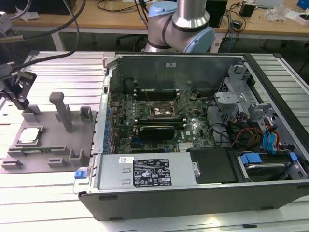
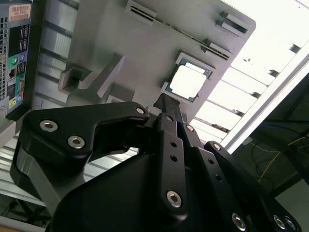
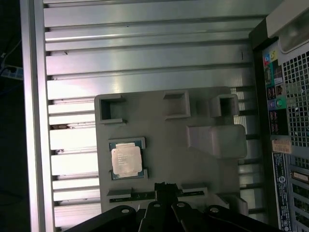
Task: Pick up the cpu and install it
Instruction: 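Pick up the cpu and move it towards the insertion slot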
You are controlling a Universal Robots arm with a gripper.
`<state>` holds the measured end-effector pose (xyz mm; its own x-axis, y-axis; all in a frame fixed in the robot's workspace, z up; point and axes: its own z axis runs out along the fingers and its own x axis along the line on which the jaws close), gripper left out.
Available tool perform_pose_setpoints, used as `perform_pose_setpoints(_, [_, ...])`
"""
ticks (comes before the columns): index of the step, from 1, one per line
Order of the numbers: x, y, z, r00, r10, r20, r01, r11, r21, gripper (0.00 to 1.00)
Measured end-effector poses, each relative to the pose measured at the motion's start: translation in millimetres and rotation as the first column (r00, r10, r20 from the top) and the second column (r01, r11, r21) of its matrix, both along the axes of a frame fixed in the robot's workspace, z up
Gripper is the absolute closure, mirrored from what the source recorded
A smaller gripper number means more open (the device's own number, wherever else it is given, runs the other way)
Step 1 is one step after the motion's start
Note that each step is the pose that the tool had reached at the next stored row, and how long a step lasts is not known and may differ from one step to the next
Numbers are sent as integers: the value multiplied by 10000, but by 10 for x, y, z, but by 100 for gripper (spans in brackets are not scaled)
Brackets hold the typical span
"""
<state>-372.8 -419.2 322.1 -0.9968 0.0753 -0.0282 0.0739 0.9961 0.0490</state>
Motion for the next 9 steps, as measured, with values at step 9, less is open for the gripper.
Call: perform_pose_setpoints(9, [-44,-2,-83,10000,-2,-1,2,10000,1,89])
